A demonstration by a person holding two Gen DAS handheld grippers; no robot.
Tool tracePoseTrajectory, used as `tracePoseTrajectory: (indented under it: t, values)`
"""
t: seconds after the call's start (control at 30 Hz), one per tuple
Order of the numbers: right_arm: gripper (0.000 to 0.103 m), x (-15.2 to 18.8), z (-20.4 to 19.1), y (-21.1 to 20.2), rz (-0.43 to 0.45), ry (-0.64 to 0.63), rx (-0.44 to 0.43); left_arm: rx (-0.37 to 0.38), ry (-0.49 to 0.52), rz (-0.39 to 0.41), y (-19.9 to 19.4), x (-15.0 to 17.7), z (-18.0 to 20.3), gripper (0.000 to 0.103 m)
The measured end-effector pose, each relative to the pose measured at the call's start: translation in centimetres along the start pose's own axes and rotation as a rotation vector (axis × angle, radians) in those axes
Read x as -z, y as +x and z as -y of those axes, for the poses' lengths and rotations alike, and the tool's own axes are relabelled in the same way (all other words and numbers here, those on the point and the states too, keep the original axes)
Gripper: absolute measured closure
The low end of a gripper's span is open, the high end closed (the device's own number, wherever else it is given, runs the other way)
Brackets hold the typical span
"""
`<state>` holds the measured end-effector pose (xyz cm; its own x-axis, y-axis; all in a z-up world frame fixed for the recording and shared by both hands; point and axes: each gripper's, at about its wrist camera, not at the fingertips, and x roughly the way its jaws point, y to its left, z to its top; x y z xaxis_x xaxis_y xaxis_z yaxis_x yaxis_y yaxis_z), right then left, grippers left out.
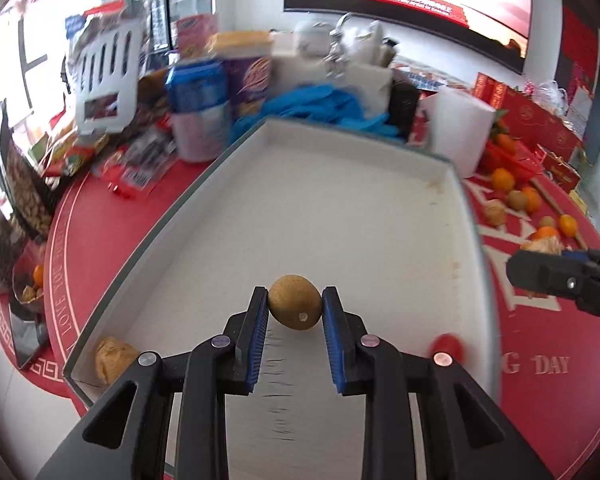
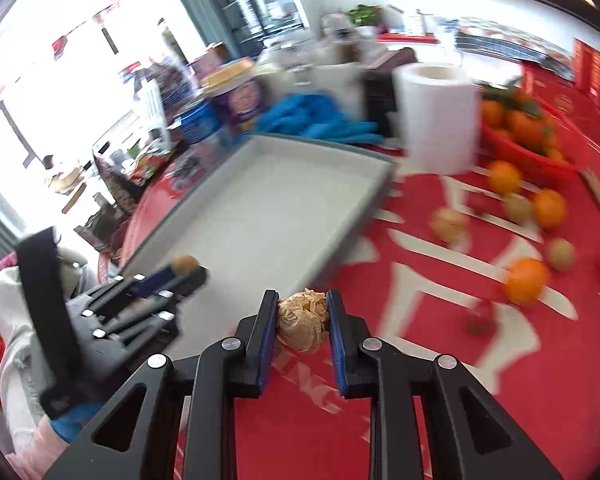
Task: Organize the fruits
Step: 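Lower the kiwi into the tray and open the left tool while the right tool releases its fruit there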
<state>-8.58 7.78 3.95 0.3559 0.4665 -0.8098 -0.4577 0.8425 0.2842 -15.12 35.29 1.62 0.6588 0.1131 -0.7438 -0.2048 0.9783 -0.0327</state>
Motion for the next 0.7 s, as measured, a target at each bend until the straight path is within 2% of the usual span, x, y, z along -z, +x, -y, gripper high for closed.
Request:
tracePoseTrajectory:
  t: [0.13,0.3,0.43,0.5,0.53,0.57,0.7]
  values:
    - [0.078,-1.2,-2.7,2.4,-0.02,-0.063,0.011,-0.001,-0.015,-0.008,0.4,0.3,-1.0,0.073]
    - [0.078,-1.9,-3.2,4.4,-0.052,-0.065,0.034,-0.037,0.028,0.004,0.6,0.5,-0.9,0.073]
    - [0.075,-2.4,-3.3,5.2,-0.067,-0.067,0.046,-0.035,0.028,0.011,0.9,0.3,-1.3,0.073]
    - [0.048,-2.5,-3.5,5.5,-0.069,-0.064,0.055,-0.039,0.031,0.012,1.0,0.1,-1.5,0.073]
    - [0.02,-2.6,-3.5,5.2,-0.052,-0.06,0.065,-0.046,0.032,0.014,1.1,0.0,-1.6,0.072]
    - [0.012,-2.7,-3.5,5.0,-0.035,-0.059,0.073,-0.056,0.034,0.015,1.1,0.0,-1.7,0.07]
    - [0.012,-2.7,-3.1,3.0,0.005,-0.073,0.107,-0.061,0.023,0.007,0.7,0.0,-2.1,0.052]
